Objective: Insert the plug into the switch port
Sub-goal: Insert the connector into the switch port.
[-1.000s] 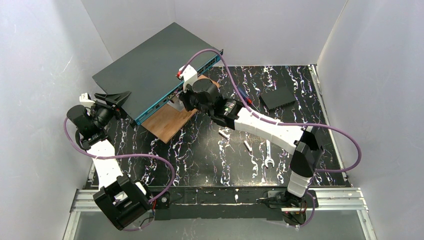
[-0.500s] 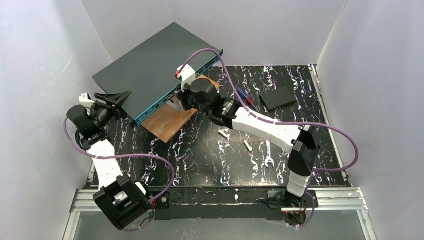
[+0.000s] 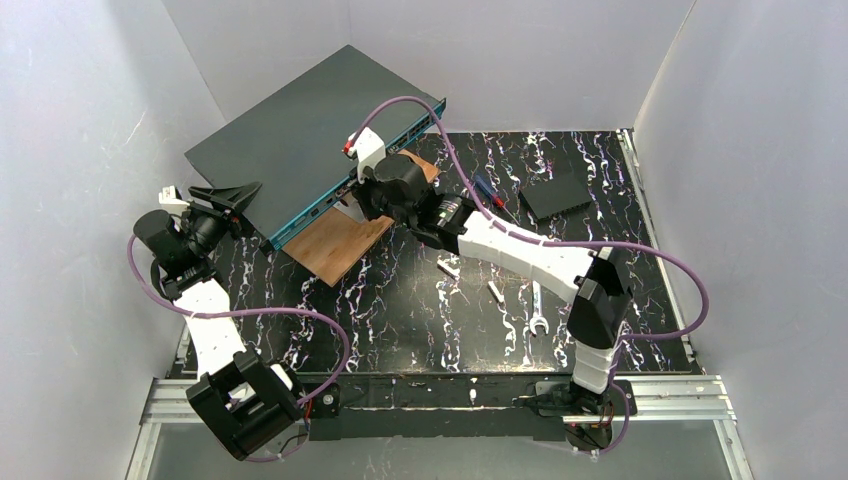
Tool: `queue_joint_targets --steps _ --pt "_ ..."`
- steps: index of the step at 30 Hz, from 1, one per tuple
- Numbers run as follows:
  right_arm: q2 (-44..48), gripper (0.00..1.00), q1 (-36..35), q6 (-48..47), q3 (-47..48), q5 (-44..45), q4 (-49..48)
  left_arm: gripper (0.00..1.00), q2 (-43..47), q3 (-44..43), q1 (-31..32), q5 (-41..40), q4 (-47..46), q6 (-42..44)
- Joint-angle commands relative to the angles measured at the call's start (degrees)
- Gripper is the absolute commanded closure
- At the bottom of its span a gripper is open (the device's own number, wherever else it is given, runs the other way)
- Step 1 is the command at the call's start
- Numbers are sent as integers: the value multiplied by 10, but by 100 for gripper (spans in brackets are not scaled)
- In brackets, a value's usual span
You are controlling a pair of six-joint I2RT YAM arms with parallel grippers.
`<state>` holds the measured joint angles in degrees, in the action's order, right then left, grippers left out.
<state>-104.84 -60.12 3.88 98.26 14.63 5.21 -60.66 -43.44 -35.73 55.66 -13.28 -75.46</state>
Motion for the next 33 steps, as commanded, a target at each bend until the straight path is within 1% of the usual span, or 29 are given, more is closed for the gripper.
queue_joint_targets --steps 1,7,14,18,21,24,29,33 --pt "-5 99 3 -12 50 -8 -66 100 5 15 8 44 17 47" --pt "-17 99 6 -16 75 -15 -53 100 5 15 9 45 17 47" --pt "-53 99 10 -15 157 -27 35 100 5 14 9 45 17 48" --pt "-58 99 11 -9 167 -26 64 100 6 15 9 44 17 48" --pt "-30 99 11 -8 115 -32 28 100 7 15 9 43 17 48" --pt "27 99 11 -7 17 -34 -40 100 8 16 9 42 17 48" --pt "104 99 11 -8 -111 -21 -154 100 8 16 9 41 17 48" --pt "134 99 11 -11 -180 -17 -233 100 9 17 9 40 17 48"
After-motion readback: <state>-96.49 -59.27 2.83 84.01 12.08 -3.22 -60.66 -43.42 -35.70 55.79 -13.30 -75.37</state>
